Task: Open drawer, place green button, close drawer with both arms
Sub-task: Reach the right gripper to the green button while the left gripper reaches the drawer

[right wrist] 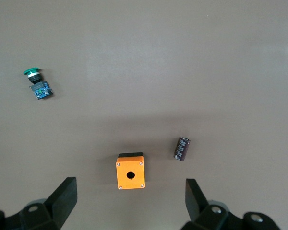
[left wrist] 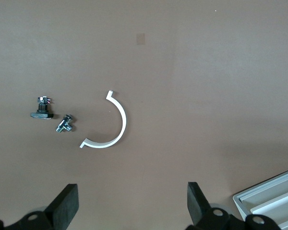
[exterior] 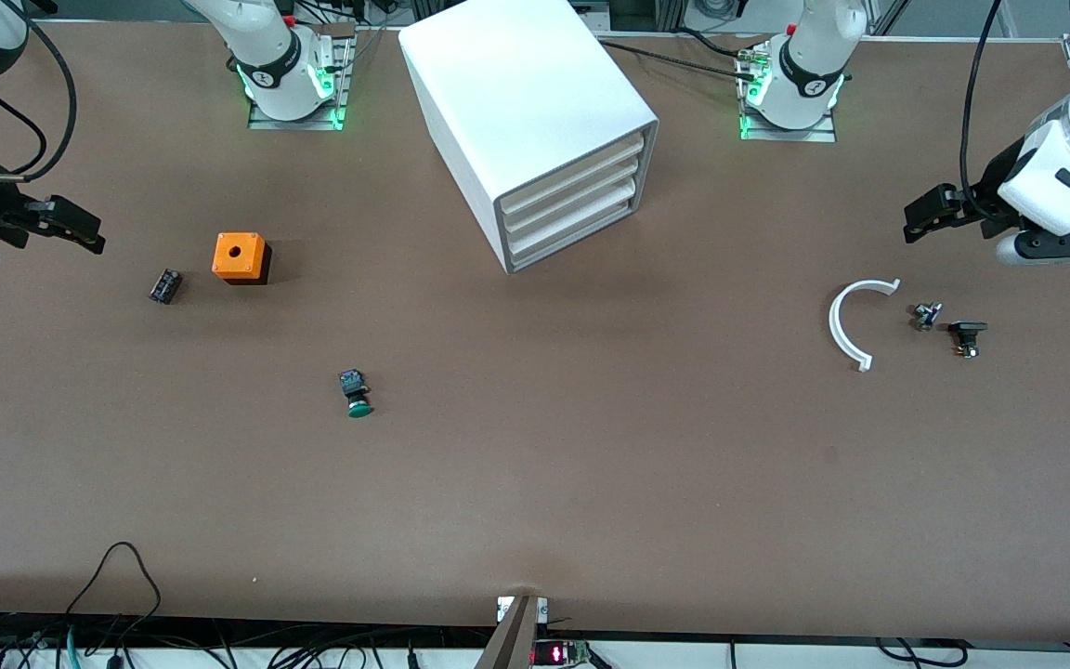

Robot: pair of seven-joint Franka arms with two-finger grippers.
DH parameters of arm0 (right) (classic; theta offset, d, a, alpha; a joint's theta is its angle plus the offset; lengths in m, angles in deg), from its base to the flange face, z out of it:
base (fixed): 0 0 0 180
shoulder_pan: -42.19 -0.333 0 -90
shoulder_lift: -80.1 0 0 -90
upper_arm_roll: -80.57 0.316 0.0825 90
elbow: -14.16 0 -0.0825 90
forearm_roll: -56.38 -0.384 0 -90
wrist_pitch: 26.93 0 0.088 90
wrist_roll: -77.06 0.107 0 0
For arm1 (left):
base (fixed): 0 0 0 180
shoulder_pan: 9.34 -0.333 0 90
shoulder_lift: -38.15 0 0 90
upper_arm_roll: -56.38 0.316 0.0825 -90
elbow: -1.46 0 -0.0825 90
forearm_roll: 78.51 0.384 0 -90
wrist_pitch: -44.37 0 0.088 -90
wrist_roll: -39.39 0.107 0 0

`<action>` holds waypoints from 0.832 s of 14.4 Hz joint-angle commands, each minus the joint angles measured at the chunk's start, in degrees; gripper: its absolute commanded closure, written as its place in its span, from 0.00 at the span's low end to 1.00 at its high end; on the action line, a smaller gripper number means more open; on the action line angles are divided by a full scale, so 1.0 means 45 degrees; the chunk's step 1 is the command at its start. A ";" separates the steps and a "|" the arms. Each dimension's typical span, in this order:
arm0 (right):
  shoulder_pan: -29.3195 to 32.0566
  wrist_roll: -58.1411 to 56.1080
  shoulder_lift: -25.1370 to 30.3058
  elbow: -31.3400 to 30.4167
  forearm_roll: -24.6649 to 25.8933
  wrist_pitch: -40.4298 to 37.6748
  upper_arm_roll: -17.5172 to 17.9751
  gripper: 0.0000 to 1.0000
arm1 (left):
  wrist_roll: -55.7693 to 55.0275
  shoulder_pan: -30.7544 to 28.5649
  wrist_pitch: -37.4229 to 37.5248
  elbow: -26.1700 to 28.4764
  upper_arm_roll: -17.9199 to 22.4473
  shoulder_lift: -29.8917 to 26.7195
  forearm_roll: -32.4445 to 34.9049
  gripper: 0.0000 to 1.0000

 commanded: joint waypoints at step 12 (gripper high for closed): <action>-0.0609 -0.0120 -0.1227 -0.0068 -0.1313 0.2163 0.0162 0.00 | 0.0185 0.0115 0.0342 -0.0584 -0.0211 0.1075 0.0227 0.00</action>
